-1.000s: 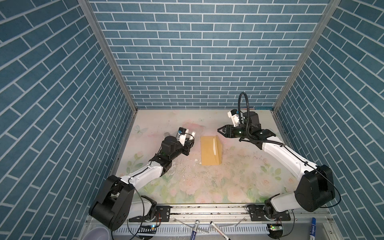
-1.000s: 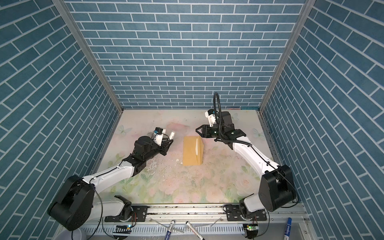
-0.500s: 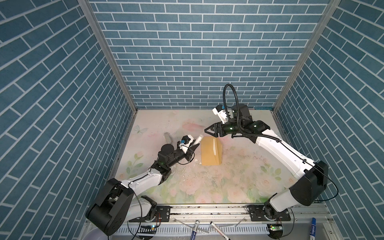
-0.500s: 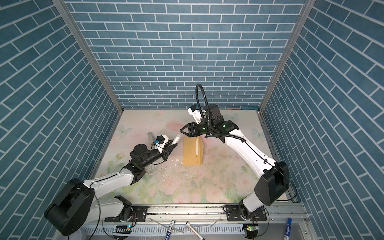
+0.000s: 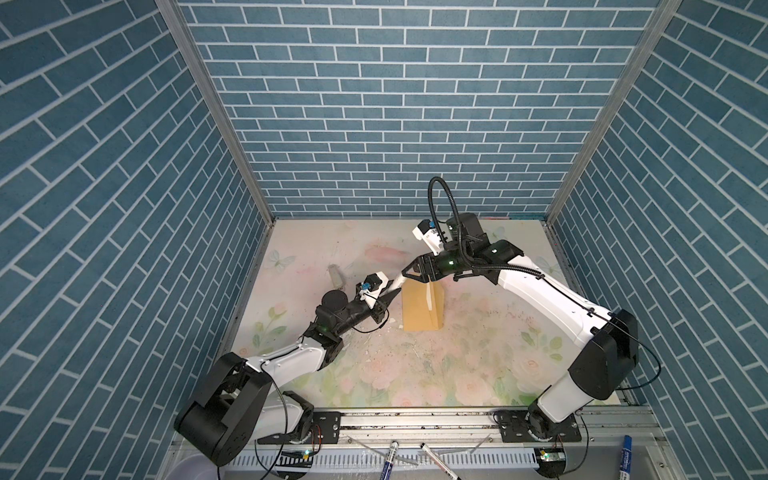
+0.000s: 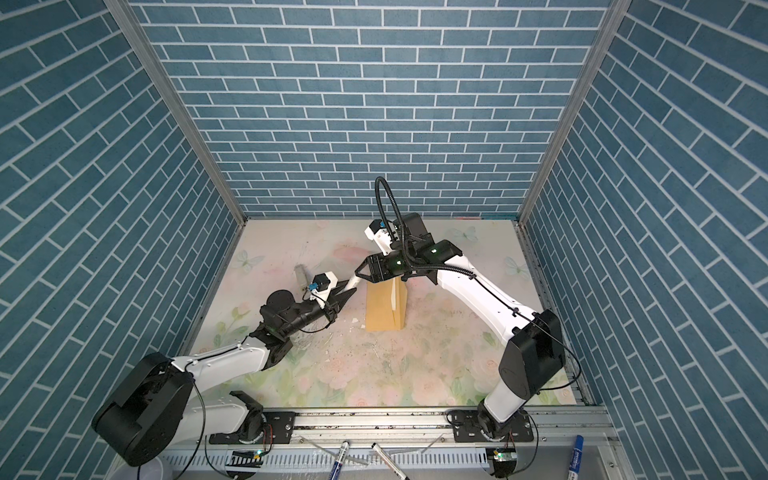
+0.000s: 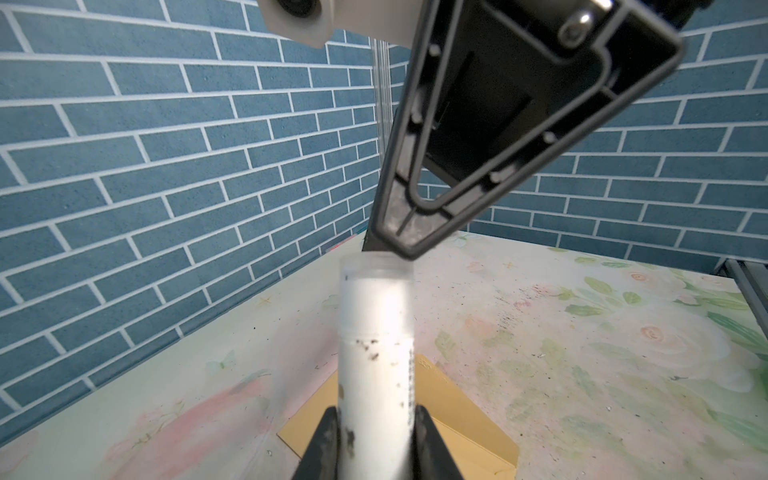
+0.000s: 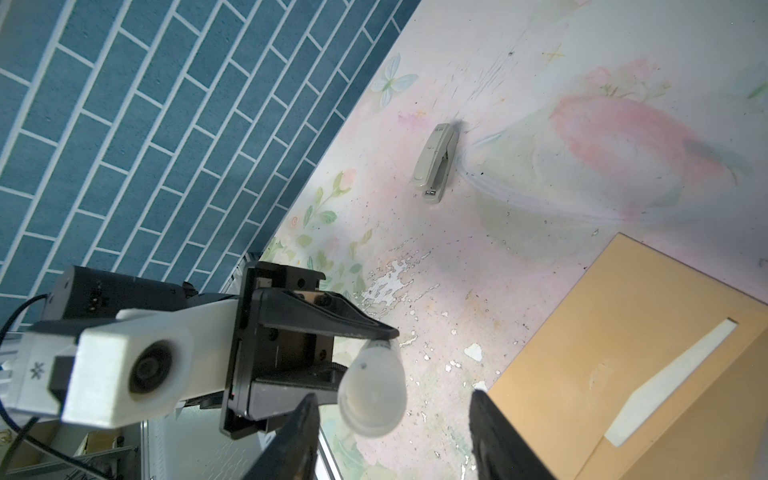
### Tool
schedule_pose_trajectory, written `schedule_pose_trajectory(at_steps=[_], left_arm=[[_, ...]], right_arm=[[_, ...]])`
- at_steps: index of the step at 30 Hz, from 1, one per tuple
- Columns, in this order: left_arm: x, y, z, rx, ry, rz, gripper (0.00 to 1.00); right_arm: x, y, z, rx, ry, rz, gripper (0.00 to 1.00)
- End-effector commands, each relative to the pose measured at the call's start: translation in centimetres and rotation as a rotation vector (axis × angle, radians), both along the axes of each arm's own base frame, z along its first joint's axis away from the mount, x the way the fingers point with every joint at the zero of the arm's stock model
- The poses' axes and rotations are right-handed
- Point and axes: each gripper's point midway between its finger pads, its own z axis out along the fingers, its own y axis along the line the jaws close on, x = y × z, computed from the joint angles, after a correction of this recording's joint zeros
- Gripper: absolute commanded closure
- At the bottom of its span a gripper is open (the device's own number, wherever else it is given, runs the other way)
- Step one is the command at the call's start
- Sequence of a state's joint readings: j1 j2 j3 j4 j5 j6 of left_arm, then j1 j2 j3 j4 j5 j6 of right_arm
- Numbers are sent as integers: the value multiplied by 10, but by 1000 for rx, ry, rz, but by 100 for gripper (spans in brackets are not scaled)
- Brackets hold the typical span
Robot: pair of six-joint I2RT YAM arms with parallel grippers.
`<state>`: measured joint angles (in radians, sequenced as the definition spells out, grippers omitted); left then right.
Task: Place the letter into the envelope and seal it
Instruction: 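Hold the glue stick upright with the left gripper while the right gripper grasps its cap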
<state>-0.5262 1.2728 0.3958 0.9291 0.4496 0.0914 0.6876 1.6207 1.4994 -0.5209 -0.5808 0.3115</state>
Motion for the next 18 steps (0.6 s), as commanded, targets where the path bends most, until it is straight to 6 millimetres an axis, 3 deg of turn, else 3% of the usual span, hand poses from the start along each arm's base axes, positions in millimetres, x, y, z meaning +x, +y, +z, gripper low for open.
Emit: schedule_pose_trajectory(at_steps=[1, 12, 18], left_arm=[[-3, -3, 7, -24, -17, -22, 100], [-3, -3, 8, -19, -11, -22, 100], [-4, -3, 6, -13, -3, -25, 100]], right_arm=[[0, 10, 17, 28, -42, 39, 49], [-5, 20, 11, 35, -7, 75, 67], [-4, 21, 9, 35, -2, 74, 89]])
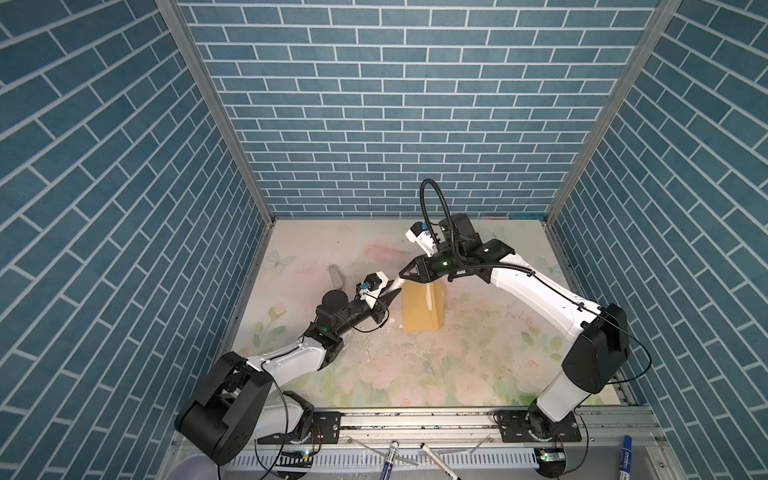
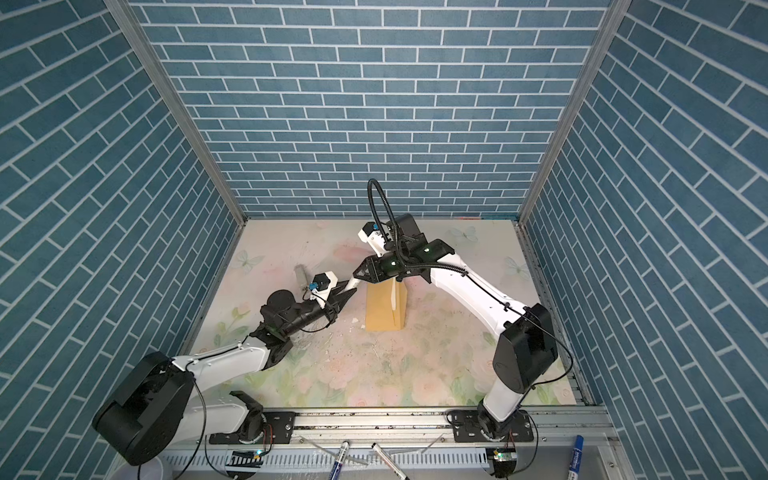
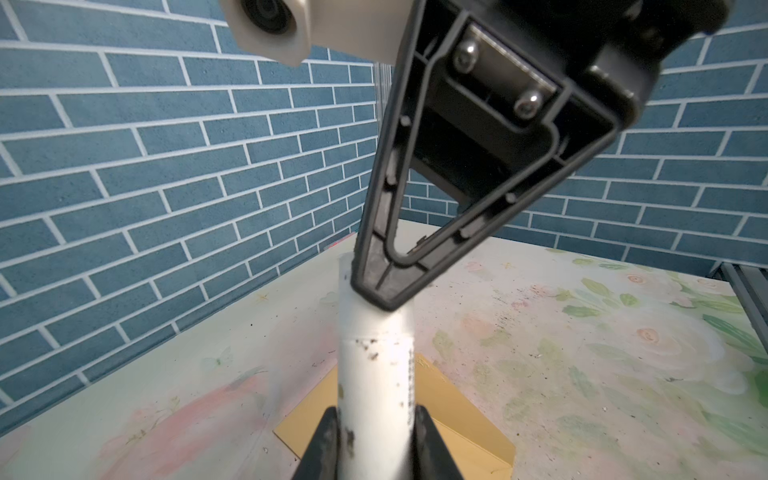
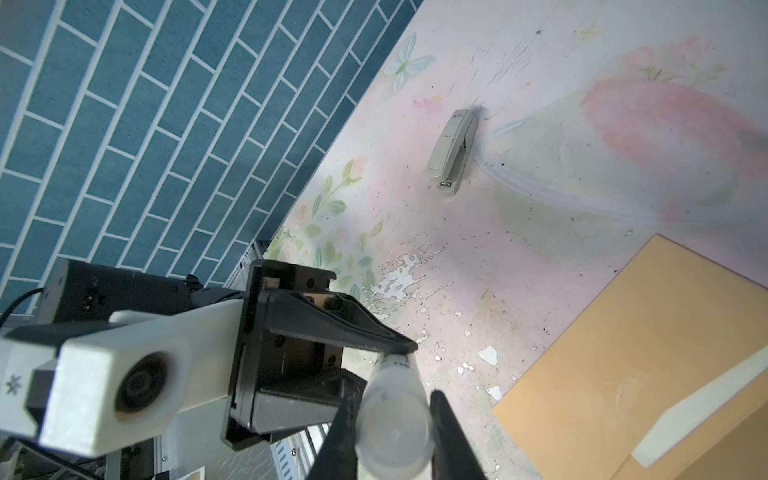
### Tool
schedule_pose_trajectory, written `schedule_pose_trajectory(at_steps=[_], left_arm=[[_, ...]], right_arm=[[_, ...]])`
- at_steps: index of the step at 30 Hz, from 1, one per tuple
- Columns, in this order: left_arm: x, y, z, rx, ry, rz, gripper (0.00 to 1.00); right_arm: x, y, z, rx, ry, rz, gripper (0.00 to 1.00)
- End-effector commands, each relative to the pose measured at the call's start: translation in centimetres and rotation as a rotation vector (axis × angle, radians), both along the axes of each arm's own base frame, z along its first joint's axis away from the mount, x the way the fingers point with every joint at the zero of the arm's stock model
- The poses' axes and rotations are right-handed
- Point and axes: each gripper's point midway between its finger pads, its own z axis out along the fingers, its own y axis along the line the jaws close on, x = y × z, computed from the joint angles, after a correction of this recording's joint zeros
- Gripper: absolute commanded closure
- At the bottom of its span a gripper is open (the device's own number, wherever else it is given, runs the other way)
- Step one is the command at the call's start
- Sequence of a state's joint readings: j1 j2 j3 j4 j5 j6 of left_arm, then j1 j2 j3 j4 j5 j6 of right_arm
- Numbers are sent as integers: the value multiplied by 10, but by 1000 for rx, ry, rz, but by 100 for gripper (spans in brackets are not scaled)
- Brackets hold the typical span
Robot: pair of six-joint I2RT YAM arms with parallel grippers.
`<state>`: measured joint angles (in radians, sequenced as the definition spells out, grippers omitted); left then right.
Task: Place the letter into the envelope and seal it
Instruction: 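Hold the glue stick upright with the left gripper while the right gripper grasps its cap, then pull the cap off the glue stick with the right gripper, moving it away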
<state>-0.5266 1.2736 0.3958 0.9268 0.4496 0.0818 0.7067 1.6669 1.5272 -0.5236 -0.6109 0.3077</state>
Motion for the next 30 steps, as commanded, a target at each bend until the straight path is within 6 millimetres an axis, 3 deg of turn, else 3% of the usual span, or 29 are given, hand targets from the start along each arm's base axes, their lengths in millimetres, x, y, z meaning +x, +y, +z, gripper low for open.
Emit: schedule_pose_trajectory(at_steps=[1, 11, 24, 30], left_arm=[[-4, -3, 6, -7, -12, -26, 100], [-8, -2, -6, 20, -4, -32, 100], [-11, -2, -14, 34, 10, -41, 100], [-11, -1, -13, 30, 11, -38, 100]], right_arm=[[-1, 7, 16, 33, -28, 31, 91], [3, -3, 23, 43, -47, 14, 100], [11, -23, 38, 84, -67, -24, 100], [23, -36, 32, 53, -84, -81, 99]])
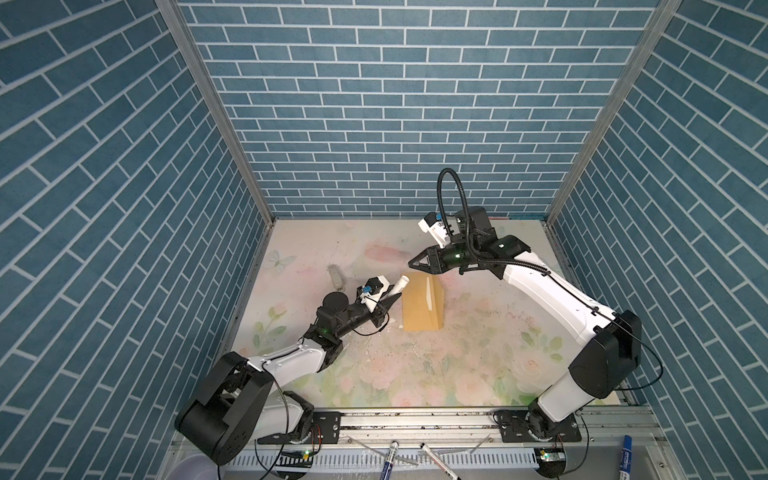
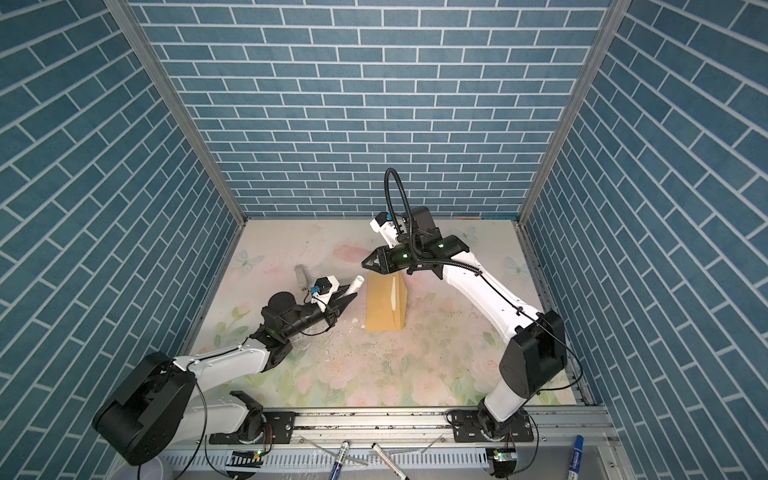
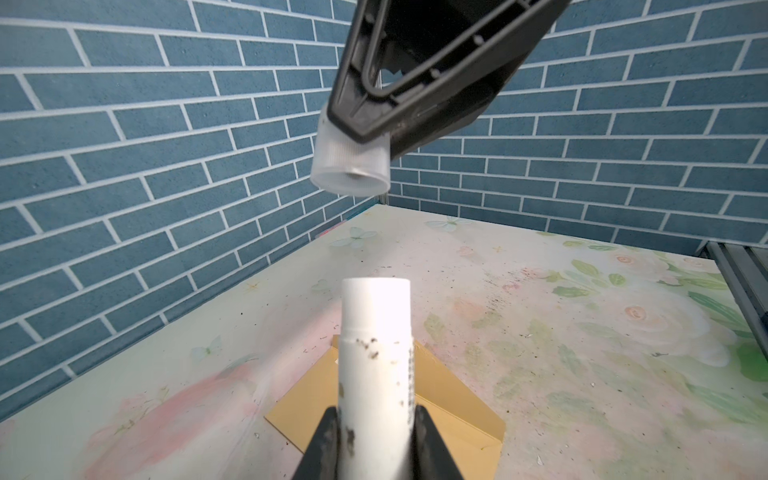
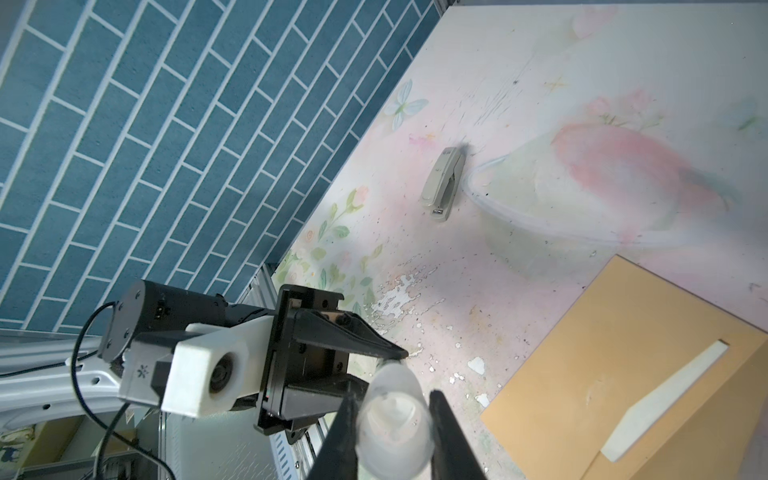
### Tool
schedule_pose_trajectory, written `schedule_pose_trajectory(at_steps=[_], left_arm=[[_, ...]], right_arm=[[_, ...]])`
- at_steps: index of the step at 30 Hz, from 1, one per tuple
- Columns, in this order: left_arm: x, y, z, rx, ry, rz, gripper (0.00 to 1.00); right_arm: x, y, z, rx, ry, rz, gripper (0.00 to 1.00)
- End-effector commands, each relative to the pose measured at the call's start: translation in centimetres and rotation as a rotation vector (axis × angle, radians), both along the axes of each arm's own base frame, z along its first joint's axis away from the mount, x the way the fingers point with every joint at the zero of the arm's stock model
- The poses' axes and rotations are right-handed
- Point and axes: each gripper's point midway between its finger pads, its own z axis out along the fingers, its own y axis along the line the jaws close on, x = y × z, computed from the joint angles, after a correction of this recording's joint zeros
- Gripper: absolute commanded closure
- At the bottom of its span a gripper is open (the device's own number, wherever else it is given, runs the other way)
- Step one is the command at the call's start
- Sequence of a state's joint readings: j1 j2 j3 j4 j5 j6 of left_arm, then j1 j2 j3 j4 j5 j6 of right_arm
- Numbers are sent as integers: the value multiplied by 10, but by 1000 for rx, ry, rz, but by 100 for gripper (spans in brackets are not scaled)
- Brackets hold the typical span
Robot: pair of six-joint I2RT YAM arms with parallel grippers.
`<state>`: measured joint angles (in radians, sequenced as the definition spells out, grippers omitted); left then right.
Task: Place the letter into the envelope and seal it
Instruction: 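Pull the cap off the glue stick with the right gripper, moving it away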
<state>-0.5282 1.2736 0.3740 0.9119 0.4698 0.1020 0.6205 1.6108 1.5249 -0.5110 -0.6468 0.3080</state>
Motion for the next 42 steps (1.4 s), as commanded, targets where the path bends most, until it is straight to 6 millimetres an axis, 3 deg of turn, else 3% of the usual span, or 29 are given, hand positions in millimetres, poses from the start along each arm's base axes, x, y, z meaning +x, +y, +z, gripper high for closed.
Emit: schedule_pose_trajectory(at_steps=[1, 12, 18, 24, 30, 42], left_arm=[[-5, -1, 0, -1, -4, -15, 100], [-6, 2, 6, -27, 4, -1, 100], [-7, 3, 6, -33, 14, 0, 100], [-6, 3, 4, -31, 31, 5, 100], [-7, 3, 3, -27, 36, 5, 100], [-8, 3, 4, -27, 40, 1, 100]], right_arm=[[7, -14, 2, -25, -53, -46, 99], [86, -111, -70, -432, -122, -418, 99], [131, -150, -115, -560, -92, -515, 99], [172, -177, -156, -619, -43, -582, 99], [198, -196, -191, -663, -4, -624, 98], [218, -213, -228, -727, 20, -654, 95]])
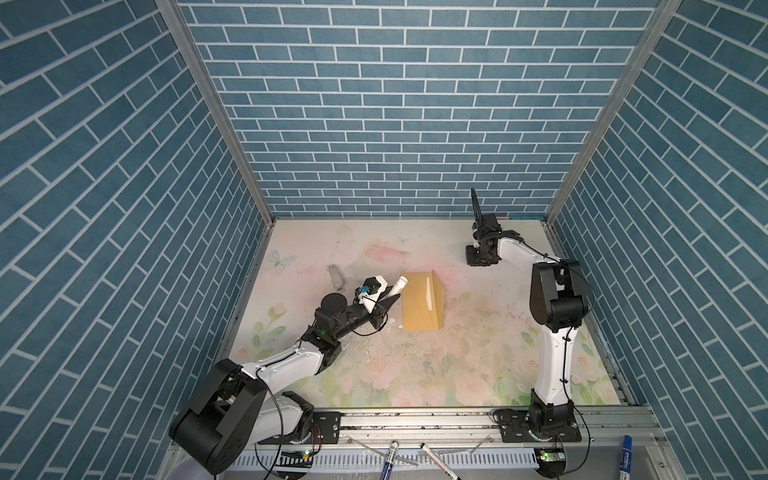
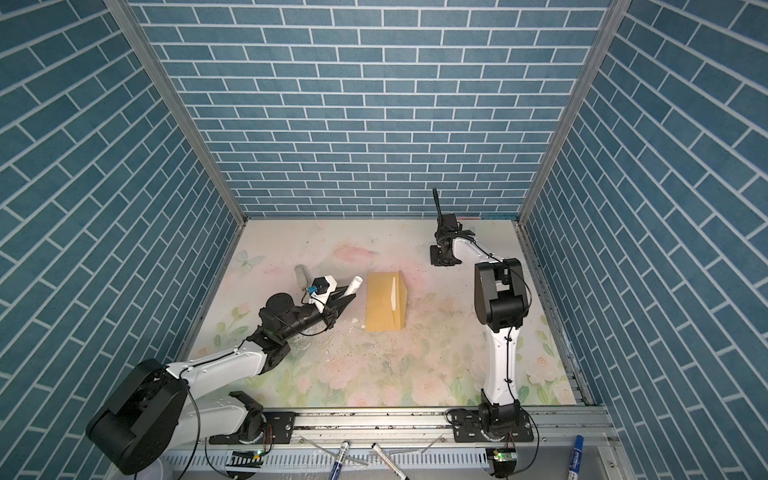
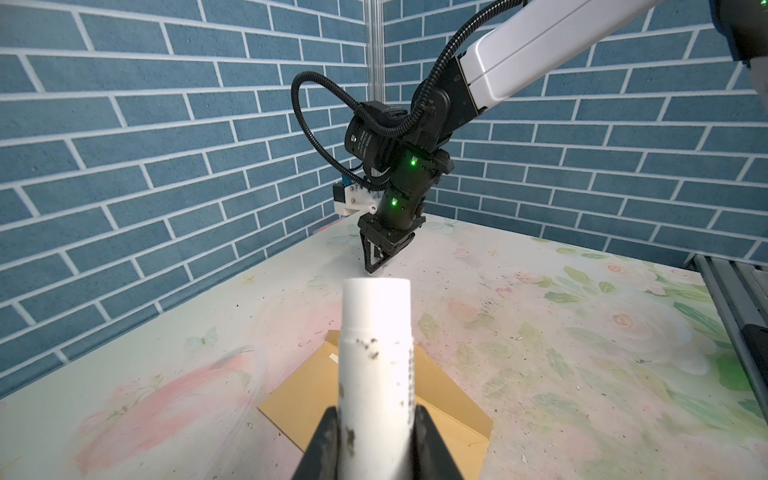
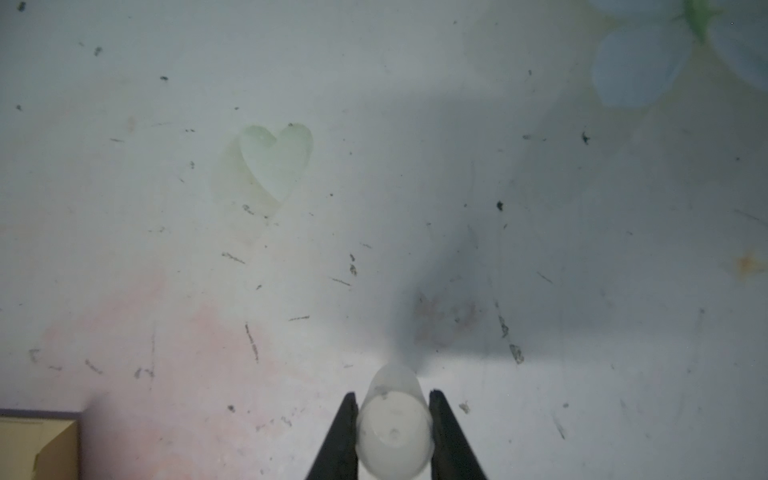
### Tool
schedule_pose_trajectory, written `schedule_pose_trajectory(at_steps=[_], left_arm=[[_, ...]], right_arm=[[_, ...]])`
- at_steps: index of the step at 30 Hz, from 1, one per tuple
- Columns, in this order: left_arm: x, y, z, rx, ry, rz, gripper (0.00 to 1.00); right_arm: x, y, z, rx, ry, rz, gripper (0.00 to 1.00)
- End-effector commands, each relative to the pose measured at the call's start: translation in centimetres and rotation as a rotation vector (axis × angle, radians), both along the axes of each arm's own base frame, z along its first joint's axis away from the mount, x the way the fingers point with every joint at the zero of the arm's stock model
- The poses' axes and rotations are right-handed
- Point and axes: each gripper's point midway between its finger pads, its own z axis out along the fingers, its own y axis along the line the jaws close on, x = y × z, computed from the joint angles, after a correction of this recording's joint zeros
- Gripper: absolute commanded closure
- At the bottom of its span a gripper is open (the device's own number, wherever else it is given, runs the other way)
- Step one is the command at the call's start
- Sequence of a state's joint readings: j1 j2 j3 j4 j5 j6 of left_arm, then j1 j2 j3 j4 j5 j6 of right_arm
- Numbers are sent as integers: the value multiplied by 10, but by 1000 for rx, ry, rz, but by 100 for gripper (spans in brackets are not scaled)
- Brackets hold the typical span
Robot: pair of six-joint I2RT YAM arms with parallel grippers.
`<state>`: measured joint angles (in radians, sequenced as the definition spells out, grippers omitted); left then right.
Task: Place the letter into the envelope and seal it
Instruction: 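Pull the cap off the glue stick with the right gripper, moving it away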
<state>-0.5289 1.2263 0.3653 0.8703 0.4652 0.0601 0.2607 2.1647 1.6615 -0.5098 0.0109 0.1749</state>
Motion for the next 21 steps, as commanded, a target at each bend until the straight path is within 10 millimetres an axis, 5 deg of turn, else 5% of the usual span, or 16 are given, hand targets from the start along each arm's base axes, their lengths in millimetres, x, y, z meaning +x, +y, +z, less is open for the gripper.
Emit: schedule_pose_trajectory(at_steps=[1, 2, 7, 21], left_arm=[[-3, 0, 1, -4, 4, -6, 100], [-3, 0, 1, -4, 5, -6, 100], [-3, -2, 2, -3, 6, -11, 100], [-3, -4, 1, -1, 9, -9, 100]], right_arm=[[14, -4, 7, -37, -37, 15, 95], [12, -5, -8, -43, -8, 16, 94], [9, -4, -18, -41, 15, 17, 88], [2, -1, -8, -21, 23, 33, 46]])
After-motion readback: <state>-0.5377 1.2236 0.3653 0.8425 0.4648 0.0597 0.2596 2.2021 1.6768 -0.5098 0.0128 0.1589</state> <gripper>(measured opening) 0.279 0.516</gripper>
